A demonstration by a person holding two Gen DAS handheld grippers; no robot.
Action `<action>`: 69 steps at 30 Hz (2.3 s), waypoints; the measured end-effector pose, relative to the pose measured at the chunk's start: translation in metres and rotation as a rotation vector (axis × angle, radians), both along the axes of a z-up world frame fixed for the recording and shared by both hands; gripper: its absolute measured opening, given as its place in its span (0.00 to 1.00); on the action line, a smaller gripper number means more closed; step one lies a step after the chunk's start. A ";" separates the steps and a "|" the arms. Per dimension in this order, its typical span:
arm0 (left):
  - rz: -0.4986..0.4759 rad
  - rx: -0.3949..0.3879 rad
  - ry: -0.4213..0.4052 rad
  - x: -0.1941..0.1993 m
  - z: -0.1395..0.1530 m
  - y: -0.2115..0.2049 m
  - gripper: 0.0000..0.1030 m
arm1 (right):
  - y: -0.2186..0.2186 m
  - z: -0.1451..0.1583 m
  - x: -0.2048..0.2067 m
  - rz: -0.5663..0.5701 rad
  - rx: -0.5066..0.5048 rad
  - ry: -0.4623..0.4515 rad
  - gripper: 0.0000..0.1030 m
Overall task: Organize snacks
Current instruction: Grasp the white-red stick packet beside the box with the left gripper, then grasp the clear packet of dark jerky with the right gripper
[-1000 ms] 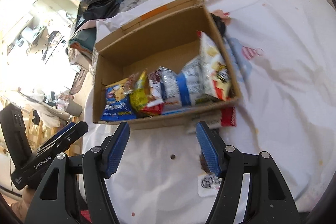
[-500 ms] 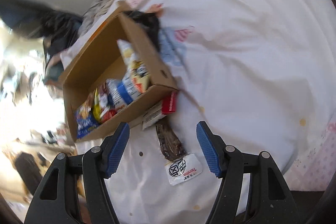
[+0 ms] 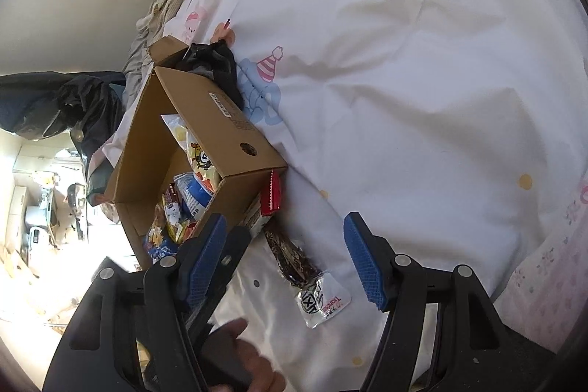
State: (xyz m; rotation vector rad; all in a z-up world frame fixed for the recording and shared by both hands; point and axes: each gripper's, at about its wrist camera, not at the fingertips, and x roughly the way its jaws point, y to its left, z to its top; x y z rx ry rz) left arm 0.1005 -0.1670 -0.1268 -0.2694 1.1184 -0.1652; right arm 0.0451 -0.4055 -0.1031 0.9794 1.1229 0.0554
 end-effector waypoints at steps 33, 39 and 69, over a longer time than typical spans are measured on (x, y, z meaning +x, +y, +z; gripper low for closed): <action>-0.112 0.058 0.032 -0.069 0.024 0.077 0.11 | 0.034 0.004 0.015 0.095 0.000 -0.012 0.67; -0.110 0.127 0.055 -0.082 0.054 0.104 0.11 | 0.082 -0.007 0.019 0.290 -0.160 0.050 0.74; -0.012 0.145 -0.016 -0.086 0.090 0.148 0.11 | 0.182 -0.026 -0.001 0.718 -0.512 0.068 0.62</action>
